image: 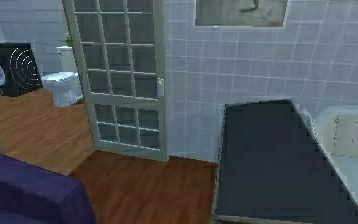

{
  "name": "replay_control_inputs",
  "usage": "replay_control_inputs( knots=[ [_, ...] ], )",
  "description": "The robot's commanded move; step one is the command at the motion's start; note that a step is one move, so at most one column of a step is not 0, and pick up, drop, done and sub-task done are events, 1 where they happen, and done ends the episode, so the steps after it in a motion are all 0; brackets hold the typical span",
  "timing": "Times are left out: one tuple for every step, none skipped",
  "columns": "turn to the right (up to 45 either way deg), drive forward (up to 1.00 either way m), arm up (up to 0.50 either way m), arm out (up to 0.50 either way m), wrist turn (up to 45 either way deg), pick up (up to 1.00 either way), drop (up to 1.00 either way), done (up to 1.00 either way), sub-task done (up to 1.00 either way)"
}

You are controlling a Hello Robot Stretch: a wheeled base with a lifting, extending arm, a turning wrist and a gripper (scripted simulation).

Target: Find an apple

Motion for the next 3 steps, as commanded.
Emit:
replay_control_inputs(
  knots=[
    [45.0, 0.00, 0.00, 0.00, 0.0, 0.00, 0.00, 0.00, 0.00],
    [45.0, 0.00, 0.00, 0.00, 0.0, 0.00, 0.00, 0.00, 0.00],
    [12.0, 0.00, 0.00, 0.00, 0.0, 0.00, 0.00, 0.00, 0.00]
  ],
)
